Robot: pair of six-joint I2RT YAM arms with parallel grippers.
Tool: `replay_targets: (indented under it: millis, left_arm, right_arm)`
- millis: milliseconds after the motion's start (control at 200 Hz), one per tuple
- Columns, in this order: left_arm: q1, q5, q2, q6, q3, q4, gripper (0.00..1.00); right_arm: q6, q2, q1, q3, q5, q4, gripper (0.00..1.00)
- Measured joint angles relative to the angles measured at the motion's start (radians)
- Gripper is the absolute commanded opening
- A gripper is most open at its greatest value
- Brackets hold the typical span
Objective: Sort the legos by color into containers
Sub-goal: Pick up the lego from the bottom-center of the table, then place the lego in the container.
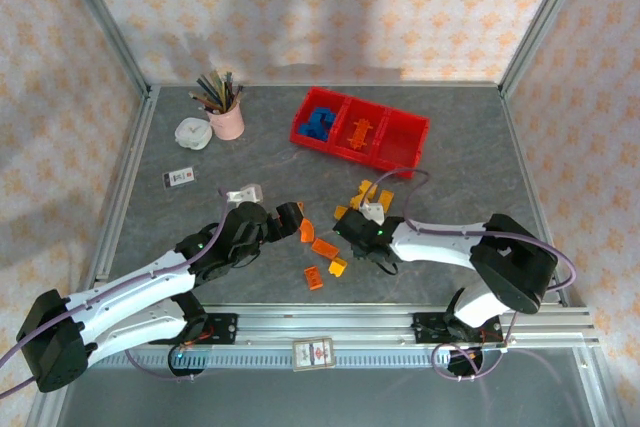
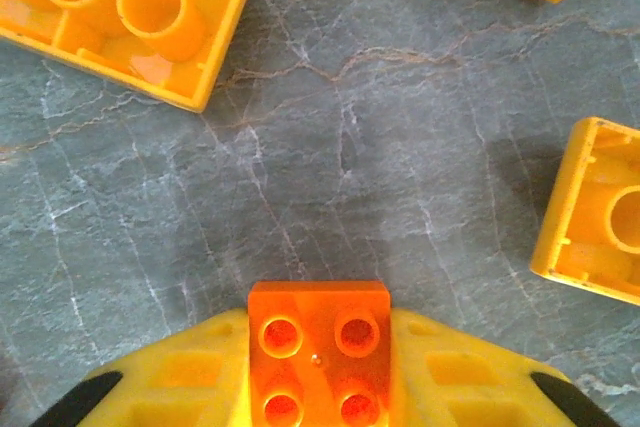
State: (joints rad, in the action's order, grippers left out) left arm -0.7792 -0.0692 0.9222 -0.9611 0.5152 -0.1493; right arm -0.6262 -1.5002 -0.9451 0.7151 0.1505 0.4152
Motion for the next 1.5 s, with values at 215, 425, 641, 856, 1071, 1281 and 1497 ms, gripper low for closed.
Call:
replay_targets:
  millis: [215, 425, 641, 856, 1071, 1281, 1497]
  left_arm:
    - [0.003, -0.011, 0.000, 0.015, 0.002, -0.009, 0.99]
    - [0.064, 0.007, 0.032, 0.061, 0.058, -0.018, 0.99]
    - [0.129, 0.045, 0.151, 0.118, 0.149, -0.006, 0.99]
    - [0.153, 0.061, 0.253, 0.160, 0.210, 0.010, 0.99]
    - [0.167, 0.061, 0.282, 0.178, 0.227, 0.013, 0.99]
    - [0.171, 0.061, 0.286, 0.177, 0.227, 0.013, 0.99]
    - [0.171, 0.062, 0.220, 0.173, 0.195, 0.011, 0.99]
  right_arm:
    - [0.047, 0.068, 0.092, 0.047, -0.027, 0.011, 0.31]
    - [0.149, 0.025, 0.222, 0.281, -0.039, -0.006, 0.32]
    - [0.247, -0.183, 0.342, 0.550, -0.021, -0.048, 0.32]
    - [0.338, -0.462, 0.428, 0.827, 0.023, -0.056, 0.33]
    - [0.404, -0.634, 0.478, 1.019, 0.035, -0.032, 0.50]
    - [0.433, -0.631, 0.481, 1.052, -0.006, -0.023, 0.58]
    - [0.417, -0.409, 0.401, 0.769, -0.070, -0.047, 0.63]
